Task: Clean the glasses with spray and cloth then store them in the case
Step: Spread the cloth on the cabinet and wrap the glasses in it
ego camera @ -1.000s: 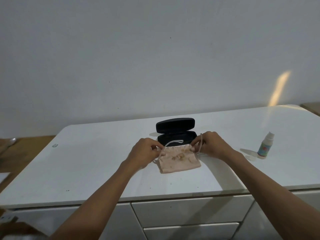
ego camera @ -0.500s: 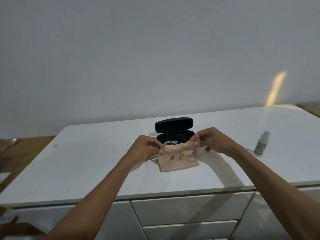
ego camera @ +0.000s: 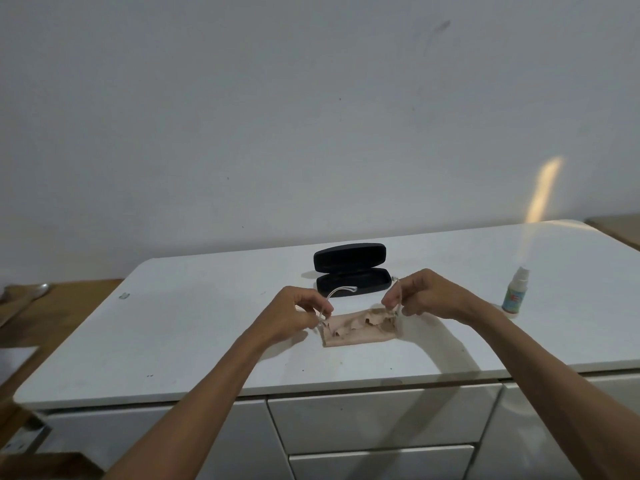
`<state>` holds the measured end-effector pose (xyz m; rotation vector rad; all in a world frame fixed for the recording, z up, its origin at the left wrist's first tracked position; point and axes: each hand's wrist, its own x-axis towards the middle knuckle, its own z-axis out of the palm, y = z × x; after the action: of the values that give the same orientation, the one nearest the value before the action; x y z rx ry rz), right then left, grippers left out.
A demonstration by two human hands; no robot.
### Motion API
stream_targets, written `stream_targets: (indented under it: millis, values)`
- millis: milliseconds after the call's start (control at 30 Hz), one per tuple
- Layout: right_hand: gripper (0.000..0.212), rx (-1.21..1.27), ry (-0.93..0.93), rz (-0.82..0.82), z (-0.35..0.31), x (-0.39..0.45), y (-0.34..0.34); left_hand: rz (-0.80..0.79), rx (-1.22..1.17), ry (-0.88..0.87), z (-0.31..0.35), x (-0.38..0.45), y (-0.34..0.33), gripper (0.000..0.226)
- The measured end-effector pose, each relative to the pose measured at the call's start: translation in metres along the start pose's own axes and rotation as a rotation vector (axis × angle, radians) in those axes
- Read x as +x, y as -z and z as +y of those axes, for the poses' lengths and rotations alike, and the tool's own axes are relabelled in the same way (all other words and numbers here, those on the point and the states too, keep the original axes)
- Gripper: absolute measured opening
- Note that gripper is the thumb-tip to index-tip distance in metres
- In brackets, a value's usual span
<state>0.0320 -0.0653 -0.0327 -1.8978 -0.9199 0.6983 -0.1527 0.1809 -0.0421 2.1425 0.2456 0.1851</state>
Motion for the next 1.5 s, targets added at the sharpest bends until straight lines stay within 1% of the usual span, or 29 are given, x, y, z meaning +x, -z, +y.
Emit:
stream_targets:
  millis: [100, 200, 267, 333, 433, 533, 600, 733, 833, 900, 1000, 1100, 1233, 1300, 1400, 1500]
  values:
    - [0.024, -0.017, 0.053, 0.075, 0.002, -0.005, -0.001, 0.130, 0.033, -0.030, -0.005, -0.005, -0.009, 0.022]
    - [0.020, -0.052, 0.089, 0.183, 0.007, -0.009, -0.002, 0.285, 0.016, -0.063, -0.010, -0.011, -0.018, 0.018]
    - [0.018, -0.049, 0.094, 0.227, 0.011, -0.011, -0.003, 0.325, -0.023, -0.078, -0.013, -0.013, -0.022, 0.018]
    - [0.017, -0.052, 0.090, 0.257, 0.013, -0.011, -0.004, 0.336, 0.001, -0.114, -0.016, -0.014, -0.025, 0.022]
    - [0.015, -0.055, 0.085, 0.271, 0.012, -0.013, -0.006, 0.296, 0.137, -0.162, -0.019, -0.012, -0.029, 0.027]
    - [0.013, -0.061, 0.084, 0.281, 0.010, -0.013, -0.008, 0.231, 0.360, -0.200, -0.016, -0.008, -0.034, 0.030]
    - [0.011, -0.067, 0.089, 0.302, 0.008, -0.013, -0.010, 0.214, 0.429, -0.199, -0.014, -0.005, -0.035, 0.030]
    - [0.017, -0.138, 0.114, 0.341, 0.004, -0.007, -0.017, 0.220, 0.370, -0.164, -0.011, -0.002, -0.034, 0.022]
    - [0.019, -0.284, 0.136, 0.293, -0.001, -0.003, -0.028, 0.229, 0.224, -0.115, -0.008, -0.003, -0.033, 0.018]
    - [0.021, -0.402, 0.169, 0.238, -0.004, -0.002, -0.035, 0.244, 0.095, -0.070, -0.011, -0.004, -0.031, 0.022]
    - [0.022, -0.467, 0.168, 0.198, -0.006, -0.002, -0.038, 0.283, 0.000, -0.041, -0.017, -0.006, -0.027, 0.025]
    - [0.020, -0.462, 0.153, 0.229, -0.003, -0.003, -0.039, 0.314, 0.066, -0.068, -0.016, -0.011, -0.027, 0.024]
    - [0.044, -0.412, 0.145, 0.245, 0.001, -0.013, -0.041, 0.228, 0.231, -0.138, -0.014, -0.019, -0.030, 0.042]
    - [0.054, -0.448, 0.149, 0.234, 0.002, -0.019, -0.045, 0.184, 0.300, -0.152, -0.015, -0.021, -0.032, 0.051]
    - [0.055, -0.550, 0.172, 0.239, 0.004, -0.023, -0.050, 0.172, 0.374, -0.167, -0.014, -0.023, -0.036, 0.058]
    - [0.058, -0.634, 0.175, 0.208, 0.005, -0.023, -0.052, 0.164, 0.389, -0.171, -0.013, -0.025, -0.037, 0.058]
